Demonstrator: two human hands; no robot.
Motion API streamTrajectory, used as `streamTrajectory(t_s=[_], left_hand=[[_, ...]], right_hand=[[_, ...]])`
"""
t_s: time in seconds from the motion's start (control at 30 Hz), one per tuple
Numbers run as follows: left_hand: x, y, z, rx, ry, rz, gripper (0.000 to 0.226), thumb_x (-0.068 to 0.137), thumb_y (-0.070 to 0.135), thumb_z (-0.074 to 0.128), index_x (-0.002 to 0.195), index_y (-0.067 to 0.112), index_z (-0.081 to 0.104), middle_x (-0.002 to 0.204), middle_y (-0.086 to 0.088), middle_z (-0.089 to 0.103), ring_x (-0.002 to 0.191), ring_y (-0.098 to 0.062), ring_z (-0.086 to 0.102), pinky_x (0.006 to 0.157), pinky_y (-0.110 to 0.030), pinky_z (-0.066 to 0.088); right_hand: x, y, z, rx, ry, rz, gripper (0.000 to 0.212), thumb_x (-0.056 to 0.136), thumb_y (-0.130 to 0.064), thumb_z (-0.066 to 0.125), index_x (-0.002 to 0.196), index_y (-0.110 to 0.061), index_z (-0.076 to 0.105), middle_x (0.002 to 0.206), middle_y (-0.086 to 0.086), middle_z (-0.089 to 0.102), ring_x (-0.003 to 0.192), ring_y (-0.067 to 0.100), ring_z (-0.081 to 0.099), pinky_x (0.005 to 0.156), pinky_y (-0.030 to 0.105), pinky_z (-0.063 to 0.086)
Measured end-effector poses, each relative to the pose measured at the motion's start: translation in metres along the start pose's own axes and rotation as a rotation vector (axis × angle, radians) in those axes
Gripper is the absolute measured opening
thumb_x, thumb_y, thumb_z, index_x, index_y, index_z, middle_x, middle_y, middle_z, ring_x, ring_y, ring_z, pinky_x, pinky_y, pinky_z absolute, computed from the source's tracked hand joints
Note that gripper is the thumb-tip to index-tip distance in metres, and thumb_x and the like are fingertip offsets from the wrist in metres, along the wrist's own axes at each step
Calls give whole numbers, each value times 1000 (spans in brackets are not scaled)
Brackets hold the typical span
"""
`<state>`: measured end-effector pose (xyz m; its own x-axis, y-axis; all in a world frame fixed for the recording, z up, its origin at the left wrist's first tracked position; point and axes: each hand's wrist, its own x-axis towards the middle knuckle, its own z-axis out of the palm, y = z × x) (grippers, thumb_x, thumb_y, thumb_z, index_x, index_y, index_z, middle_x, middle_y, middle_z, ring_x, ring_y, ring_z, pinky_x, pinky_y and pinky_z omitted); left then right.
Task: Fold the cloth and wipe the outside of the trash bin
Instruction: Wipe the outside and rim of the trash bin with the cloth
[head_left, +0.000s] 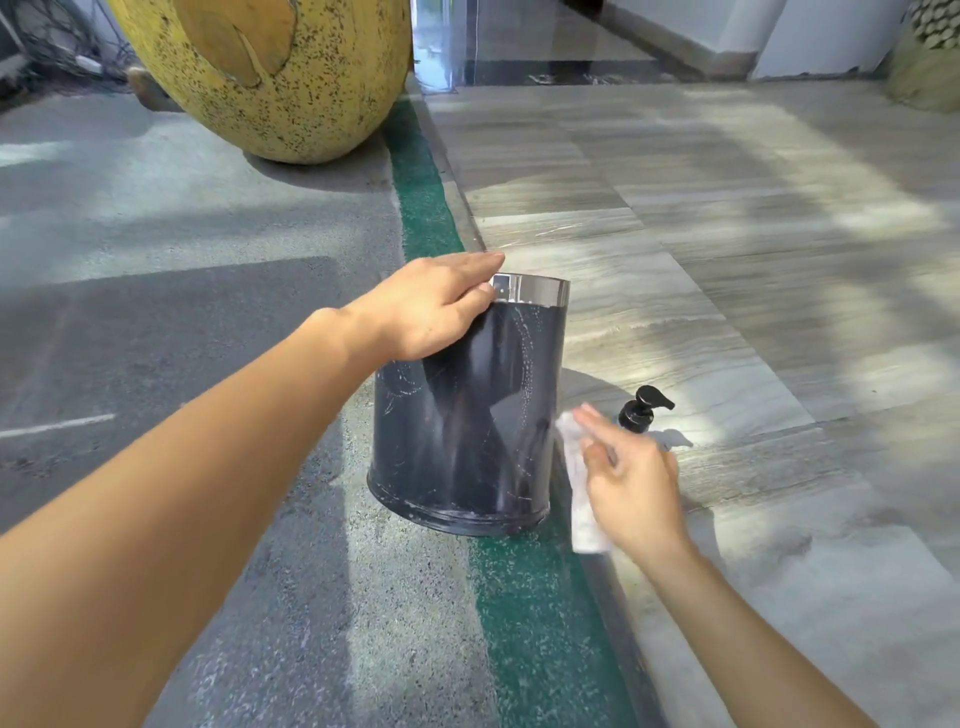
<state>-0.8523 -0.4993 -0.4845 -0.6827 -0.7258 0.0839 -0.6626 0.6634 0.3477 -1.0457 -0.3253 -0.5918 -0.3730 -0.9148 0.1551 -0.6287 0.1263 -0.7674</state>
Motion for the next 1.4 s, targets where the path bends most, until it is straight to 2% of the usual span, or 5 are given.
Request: streamTrajectory(t_s=[0.23,0.33,0.63,1.1,1.4], left_hand=[[9,8,7,36,17,39,52,105,31,35,154,17,30,161,1,28,149,-14,23,121,-42,21],[16,10,10,49,7,33,51,105,33,34,154,19,31,161,2,30,149,-14,24,120,-44,22],[44,15,16,3,-5,-43,62,94,43,27,151,19,37,158,0,35,146,-20,30,117,-48,26],[47,16,14,-6,-19,-82,49,90,42,24,116,11,51,128,-8,59,125,-36,47,107,-56,35],[46,13,18,-85,17,96,41,101,30,38,135,19,57,138,-8,60,130,-30,48,103,-25,33]], right_hand=[[79,-55,-26,-84,267,-294,34,83,4,50,106,-15,66,129,-18,47,105,20,52,84,0,29],[98,-62,-19,-145,207,-332,35,82,5,49,105,-12,68,122,4,64,115,21,54,90,23,38],[102,-31,-1,-89,123,-265,46,82,13,46,114,-8,70,126,10,63,122,-1,43,94,-6,22],[-24,35,20,-160,-63,-18,52,83,13,51,120,-20,68,132,0,58,117,7,55,104,2,24],[-24,15,-9,-137,-59,36,37,93,-2,52,121,-21,67,128,-8,61,111,10,60,93,11,44]])
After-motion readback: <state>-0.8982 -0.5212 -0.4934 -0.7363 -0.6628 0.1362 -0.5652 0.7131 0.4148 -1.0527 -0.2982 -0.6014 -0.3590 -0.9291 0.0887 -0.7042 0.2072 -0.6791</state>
